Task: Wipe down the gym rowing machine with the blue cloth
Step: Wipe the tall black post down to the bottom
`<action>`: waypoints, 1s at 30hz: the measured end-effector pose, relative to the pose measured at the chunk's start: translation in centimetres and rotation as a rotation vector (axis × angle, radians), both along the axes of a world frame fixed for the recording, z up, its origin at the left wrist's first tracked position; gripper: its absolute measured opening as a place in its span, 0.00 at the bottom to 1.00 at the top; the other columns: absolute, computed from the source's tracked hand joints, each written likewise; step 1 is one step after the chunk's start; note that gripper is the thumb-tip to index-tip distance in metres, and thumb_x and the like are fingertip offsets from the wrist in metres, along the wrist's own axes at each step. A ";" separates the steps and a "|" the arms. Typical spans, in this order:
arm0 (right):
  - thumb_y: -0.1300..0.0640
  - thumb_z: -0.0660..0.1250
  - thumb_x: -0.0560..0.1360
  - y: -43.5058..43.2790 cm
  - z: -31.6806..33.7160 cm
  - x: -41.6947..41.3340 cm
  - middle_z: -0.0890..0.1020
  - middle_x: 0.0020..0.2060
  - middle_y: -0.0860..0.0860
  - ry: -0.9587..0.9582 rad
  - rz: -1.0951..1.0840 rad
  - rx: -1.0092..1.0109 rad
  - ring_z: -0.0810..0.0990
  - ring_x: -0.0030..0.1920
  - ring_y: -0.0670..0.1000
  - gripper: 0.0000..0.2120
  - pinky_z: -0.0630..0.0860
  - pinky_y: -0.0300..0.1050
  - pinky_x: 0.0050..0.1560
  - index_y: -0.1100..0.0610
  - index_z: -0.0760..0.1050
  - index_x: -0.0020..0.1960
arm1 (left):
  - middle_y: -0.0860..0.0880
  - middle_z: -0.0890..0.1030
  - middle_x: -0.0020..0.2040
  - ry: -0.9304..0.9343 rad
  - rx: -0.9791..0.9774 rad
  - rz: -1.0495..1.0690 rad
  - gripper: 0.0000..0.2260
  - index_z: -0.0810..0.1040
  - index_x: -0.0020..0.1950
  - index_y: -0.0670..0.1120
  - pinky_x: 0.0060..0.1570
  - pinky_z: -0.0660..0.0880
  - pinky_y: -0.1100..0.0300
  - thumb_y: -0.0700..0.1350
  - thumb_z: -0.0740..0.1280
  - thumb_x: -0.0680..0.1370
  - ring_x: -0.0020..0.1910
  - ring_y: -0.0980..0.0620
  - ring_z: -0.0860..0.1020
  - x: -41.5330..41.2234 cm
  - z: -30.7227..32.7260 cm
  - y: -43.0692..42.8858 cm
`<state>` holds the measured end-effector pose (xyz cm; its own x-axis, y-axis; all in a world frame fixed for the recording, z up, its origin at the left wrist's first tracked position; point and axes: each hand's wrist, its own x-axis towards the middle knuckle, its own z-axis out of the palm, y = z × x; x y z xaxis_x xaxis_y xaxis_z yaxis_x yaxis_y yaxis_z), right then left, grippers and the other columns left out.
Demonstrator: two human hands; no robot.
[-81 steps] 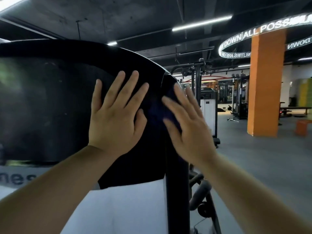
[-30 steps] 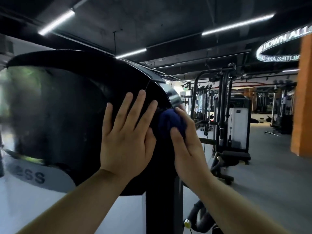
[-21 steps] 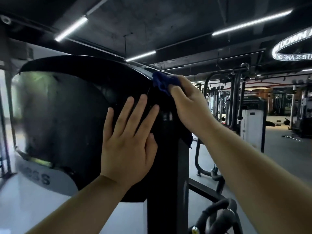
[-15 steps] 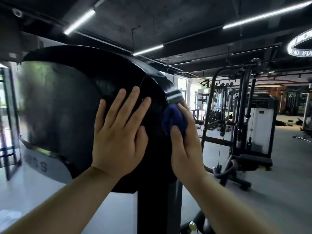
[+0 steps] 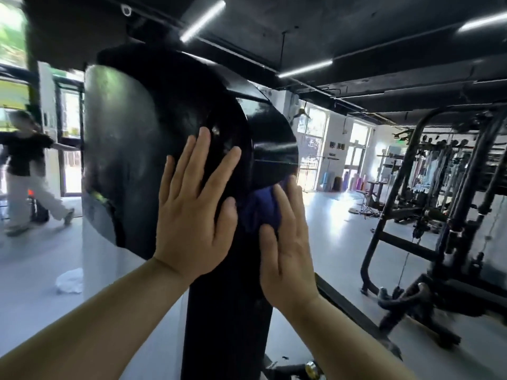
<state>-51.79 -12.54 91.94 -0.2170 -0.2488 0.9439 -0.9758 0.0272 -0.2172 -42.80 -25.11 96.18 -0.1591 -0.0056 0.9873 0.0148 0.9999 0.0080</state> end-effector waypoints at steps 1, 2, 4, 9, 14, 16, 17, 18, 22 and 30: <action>0.50 0.53 0.82 0.2 0.9 -0.4 0.51 0.80 0.43 0.017 0.010 0.019 0.50 0.80 0.50 0.25 0.52 0.49 0.78 0.46 0.53 0.78 | 0.40 0.57 0.79 0.005 0.005 -0.002 0.25 0.59 0.77 0.50 0.75 0.52 0.38 0.46 0.54 0.79 0.79 0.43 0.53 0.0 0.0 0.0; 0.50 0.53 0.82 0.4 2.3 -0.6 0.51 0.79 0.43 0.022 0.015 0.026 0.49 0.80 0.50 0.25 0.52 0.48 0.78 0.46 0.54 0.78 | 0.40 0.57 0.79 0.006 0.008 -0.004 0.25 0.58 0.77 0.50 0.74 0.53 0.37 0.46 0.54 0.79 0.79 0.43 0.53 0.0 0.0 0.0; 0.49 0.53 0.83 0.4 5.9 -1.0 0.54 0.79 0.45 -0.036 0.037 -0.005 0.50 0.79 0.46 0.24 0.54 0.50 0.78 0.46 0.55 0.78 | 0.40 0.56 0.79 0.011 0.013 -0.002 0.25 0.58 0.77 0.49 0.73 0.54 0.36 0.46 0.54 0.79 0.79 0.42 0.53 -0.1 -0.1 0.1; 0.51 0.54 0.82 -0.3 4.7 -0.2 0.55 0.79 0.44 -0.148 0.095 -0.108 0.51 0.78 0.42 0.24 0.55 0.44 0.77 0.42 0.54 0.77 | 0.40 0.56 0.79 0.020 -0.001 0.002 0.26 0.59 0.78 0.48 0.73 0.55 0.36 0.45 0.54 0.78 0.79 0.42 0.53 -0.1 -0.3 0.0; 0.51 0.54 0.82 0.0 0.0 0.1 0.53 0.80 0.45 -0.077 0.054 -0.040 0.52 0.79 0.46 0.25 0.56 0.48 0.77 0.45 0.55 0.78 | 0.40 0.56 0.78 0.027 0.009 -0.023 0.27 0.60 0.77 0.48 0.74 0.54 0.38 0.45 0.55 0.77 0.79 0.43 0.53 -0.1 -0.4 0.0; 0.50 0.55 0.81 0.0 4.7 -0.4 0.58 0.78 0.45 -0.164 0.099 -0.089 0.56 0.77 0.42 0.24 0.59 0.45 0.76 0.44 0.59 0.77 | 0.40 0.57 0.78 0.028 0.002 -0.027 0.27 0.60 0.77 0.49 0.74 0.54 0.37 0.45 0.55 0.77 0.79 0.43 0.54 -0.1 -0.4 0.0; 0.49 0.56 0.81 -0.1 7.4 -0.6 0.63 0.76 0.44 -0.256 0.142 -0.137 0.61 0.75 0.41 0.23 0.62 0.46 0.75 0.44 0.62 0.76 | 0.40 0.57 0.78 0.029 0.003 -0.026 0.27 0.60 0.77 0.49 0.74 0.54 0.38 0.45 0.56 0.77 0.79 0.43 0.54 -0.1 -0.4 -0.1; 0.48 0.56 0.80 -0.2 9.6 -0.9 0.69 0.73 0.44 -0.341 0.187 -0.178 0.66 0.72 0.41 0.23 0.65 0.47 0.73 0.44 0.64 0.75 | 0.40 0.57 0.78 0.028 0.008 -0.026 0.26 0.60 0.77 0.49 0.75 0.53 0.39 0.45 0.55 0.77 0.79 0.43 0.53 -0.1 -0.5 0.0; 0.46 0.55 0.80 -0.7 7.2 -0.2 0.68 0.74 0.44 -0.343 0.172 -0.217 0.64 0.74 0.44 0.25 0.63 0.55 0.74 0.45 0.62 0.76 | 0.40 0.58 0.78 0.022 0.011 -0.031 0.27 0.60 0.77 0.50 0.76 0.52 0.41 0.46 0.56 0.78 0.79 0.44 0.53 0.0 -0.5 0.0; 0.45 0.55 0.79 -0.2 5.5 0.1 0.74 0.69 0.43 -0.492 0.223 -0.211 0.71 0.69 0.43 0.25 0.68 0.52 0.71 0.43 0.63 0.75 | 0.40 0.56 0.79 0.013 0.021 -0.052 0.27 0.60 0.77 0.49 0.76 0.50 0.42 0.45 0.56 0.77 0.79 0.44 0.52 0.0 -0.4 0.0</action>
<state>-51.69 -12.76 97.48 -0.6067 -0.1559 0.7795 -0.7359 -0.2606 -0.6249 -42.76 -25.10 95.76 -0.1473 -0.0183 0.9889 0.0671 0.9973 0.0284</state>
